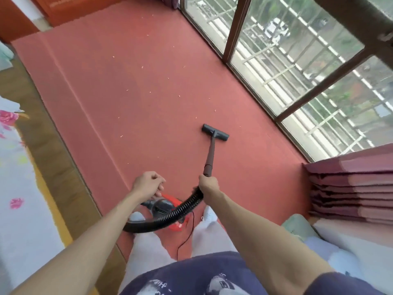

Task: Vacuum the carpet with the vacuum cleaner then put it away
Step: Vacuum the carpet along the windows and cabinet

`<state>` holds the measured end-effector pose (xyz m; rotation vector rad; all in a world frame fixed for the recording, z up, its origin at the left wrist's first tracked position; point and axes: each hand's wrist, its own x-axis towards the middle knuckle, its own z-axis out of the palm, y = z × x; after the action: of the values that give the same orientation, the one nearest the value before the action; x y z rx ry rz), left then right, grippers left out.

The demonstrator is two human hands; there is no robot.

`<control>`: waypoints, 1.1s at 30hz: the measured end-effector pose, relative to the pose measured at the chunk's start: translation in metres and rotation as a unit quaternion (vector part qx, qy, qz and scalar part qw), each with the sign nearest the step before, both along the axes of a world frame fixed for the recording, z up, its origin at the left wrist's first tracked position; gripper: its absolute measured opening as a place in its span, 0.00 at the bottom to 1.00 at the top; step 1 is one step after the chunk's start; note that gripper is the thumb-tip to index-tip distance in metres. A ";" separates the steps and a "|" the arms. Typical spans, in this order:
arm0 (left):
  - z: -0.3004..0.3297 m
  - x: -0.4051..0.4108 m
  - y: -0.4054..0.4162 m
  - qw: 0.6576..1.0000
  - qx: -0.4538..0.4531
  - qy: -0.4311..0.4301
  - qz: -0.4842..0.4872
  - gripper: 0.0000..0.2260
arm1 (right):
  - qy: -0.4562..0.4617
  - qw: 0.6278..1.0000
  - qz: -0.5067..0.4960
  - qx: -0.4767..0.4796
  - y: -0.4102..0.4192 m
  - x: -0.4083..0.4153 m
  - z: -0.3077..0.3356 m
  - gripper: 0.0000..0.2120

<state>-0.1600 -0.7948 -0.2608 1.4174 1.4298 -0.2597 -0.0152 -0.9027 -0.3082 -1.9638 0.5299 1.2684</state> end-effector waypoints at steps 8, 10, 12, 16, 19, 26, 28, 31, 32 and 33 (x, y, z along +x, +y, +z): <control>0.017 0.071 -0.044 0.995 0.086 0.021 -0.046 0.09 | 0.110 0.979 -0.160 0.053 -0.007 -0.023 0.017 0.10; 0.022 0.077 -0.046 0.994 0.091 0.032 -0.057 0.09 | 0.156 0.965 -0.197 0.071 -0.015 -0.024 0.020 0.06; 0.026 0.081 -0.047 0.992 0.100 0.039 -0.070 0.09 | 0.178 0.960 -0.191 0.097 -0.017 -0.014 0.020 0.06; 0.037 0.088 -0.051 0.992 0.103 0.021 -0.073 0.10 | 0.178 0.960 -0.167 0.135 -0.016 0.035 0.010 0.11; 0.044 0.093 -0.058 0.991 0.104 -0.002 -0.080 0.10 | 0.158 0.960 -0.178 0.147 -0.027 0.083 0.002 0.06; 0.046 0.119 -0.084 0.986 0.137 -0.088 -0.033 0.10 | 0.157 0.956 -0.183 0.167 -0.064 0.080 0.030 0.09; 0.040 0.130 -0.094 0.987 0.128 -0.093 -0.040 0.10 | 0.160 0.959 -0.176 0.156 -0.077 0.074 0.028 0.06; 0.029 0.148 -0.109 0.990 0.099 -0.071 -0.066 0.09 | 0.113 0.977 -0.145 0.108 -0.088 0.083 0.023 0.05; 0.024 0.155 -0.112 0.991 0.088 -0.067 -0.072 0.09 | 0.104 0.982 -0.123 0.098 -0.089 0.092 0.020 0.05; 0.020 0.164 -0.114 0.992 0.077 -0.060 -0.079 0.09 | 0.097 0.985 -0.105 0.097 -0.087 0.104 0.017 0.06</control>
<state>0.0038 -0.9092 -0.2406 1.6467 1.2622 -0.1633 0.0887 -0.9894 -0.2907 -1.5899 0.6645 1.3297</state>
